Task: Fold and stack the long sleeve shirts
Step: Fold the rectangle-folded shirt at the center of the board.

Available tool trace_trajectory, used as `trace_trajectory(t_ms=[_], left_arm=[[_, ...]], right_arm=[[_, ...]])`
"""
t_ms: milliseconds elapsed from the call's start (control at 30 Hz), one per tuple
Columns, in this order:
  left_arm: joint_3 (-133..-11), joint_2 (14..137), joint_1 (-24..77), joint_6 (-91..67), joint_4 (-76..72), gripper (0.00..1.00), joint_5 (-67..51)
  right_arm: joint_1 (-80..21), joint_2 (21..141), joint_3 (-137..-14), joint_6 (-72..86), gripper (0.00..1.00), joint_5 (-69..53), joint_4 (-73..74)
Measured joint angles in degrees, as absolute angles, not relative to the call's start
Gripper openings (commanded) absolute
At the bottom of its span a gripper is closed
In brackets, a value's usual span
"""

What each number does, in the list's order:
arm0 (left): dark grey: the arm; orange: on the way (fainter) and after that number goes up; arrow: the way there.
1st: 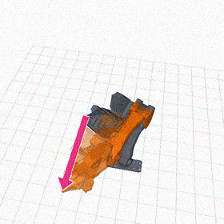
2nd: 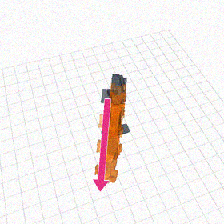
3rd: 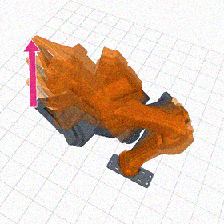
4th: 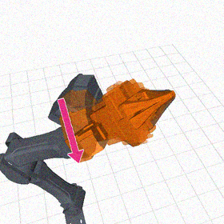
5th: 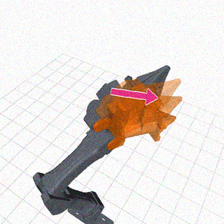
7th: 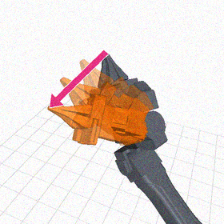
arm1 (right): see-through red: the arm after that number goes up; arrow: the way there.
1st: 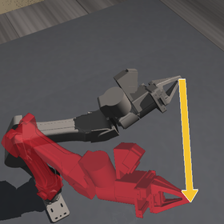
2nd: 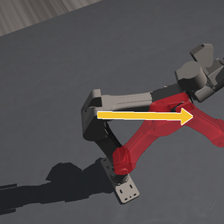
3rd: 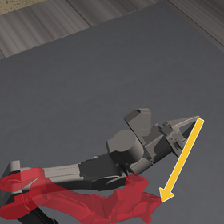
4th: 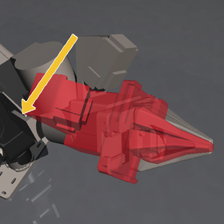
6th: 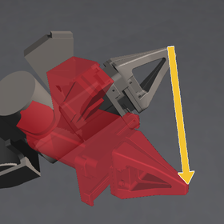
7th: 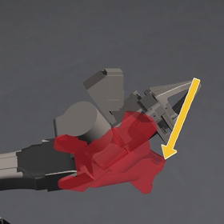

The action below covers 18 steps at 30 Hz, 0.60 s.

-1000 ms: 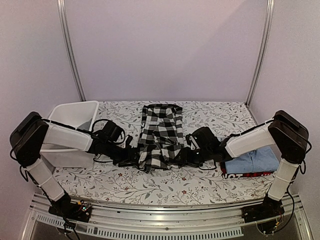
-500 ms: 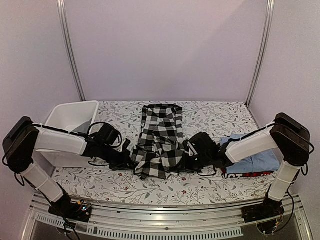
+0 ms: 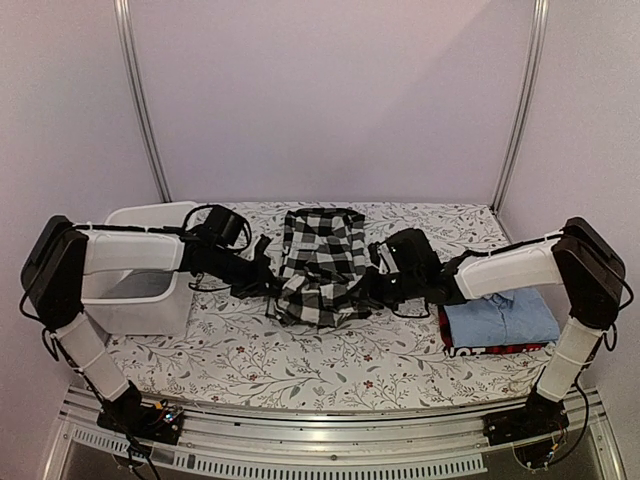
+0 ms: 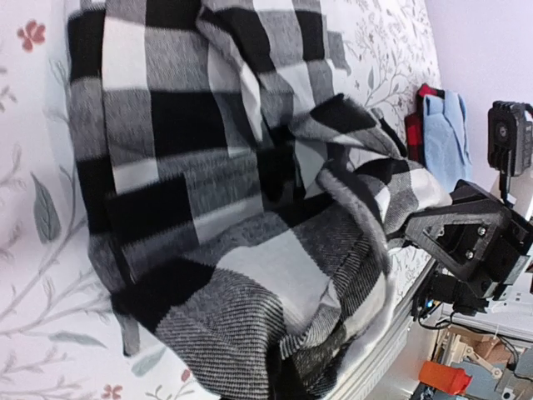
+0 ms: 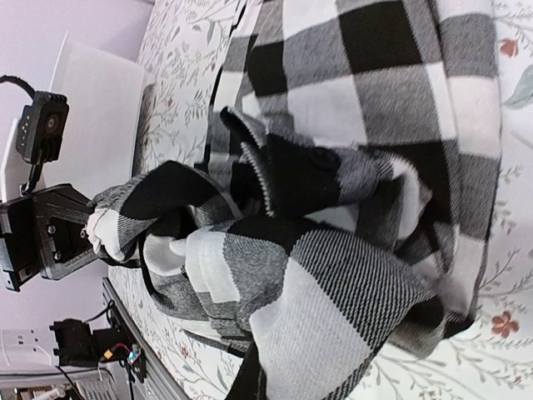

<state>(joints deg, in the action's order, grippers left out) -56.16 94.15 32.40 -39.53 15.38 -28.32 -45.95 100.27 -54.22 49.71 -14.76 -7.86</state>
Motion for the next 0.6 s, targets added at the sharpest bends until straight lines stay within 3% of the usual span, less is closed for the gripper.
trace_trajectory(t_ms=[100,167,267,367,600], left_arm=[[-62.94,100.55,29.19,-37.91,15.77,0.01,-29.1],[-66.15,104.12,27.51,-37.06,15.99,0.1,-29.61],[-69.38,107.74,25.56,-36.12,17.41,0.26,-30.11],[-72.07,110.04,24.1,-34.98,18.76,0.44,-30.35],[-77.65,110.48,23.33,-31.68,21.08,0.6,-31.24]], right_arm=[[-42.48,102.96,-57.52,49.67,0.11,-15.99,-8.16],[-40.62,104.95,-59.88,49.56,0.16,-16.69,-8.14],[-38.79,107.13,-62.54,49.78,0.35,-17.58,-8.25],[-37.36,108.38,-64.34,49.34,0.47,-18.41,-8.21],[-36.69,108.25,-68.12,46.3,0.59,-17.85,-5.74]])
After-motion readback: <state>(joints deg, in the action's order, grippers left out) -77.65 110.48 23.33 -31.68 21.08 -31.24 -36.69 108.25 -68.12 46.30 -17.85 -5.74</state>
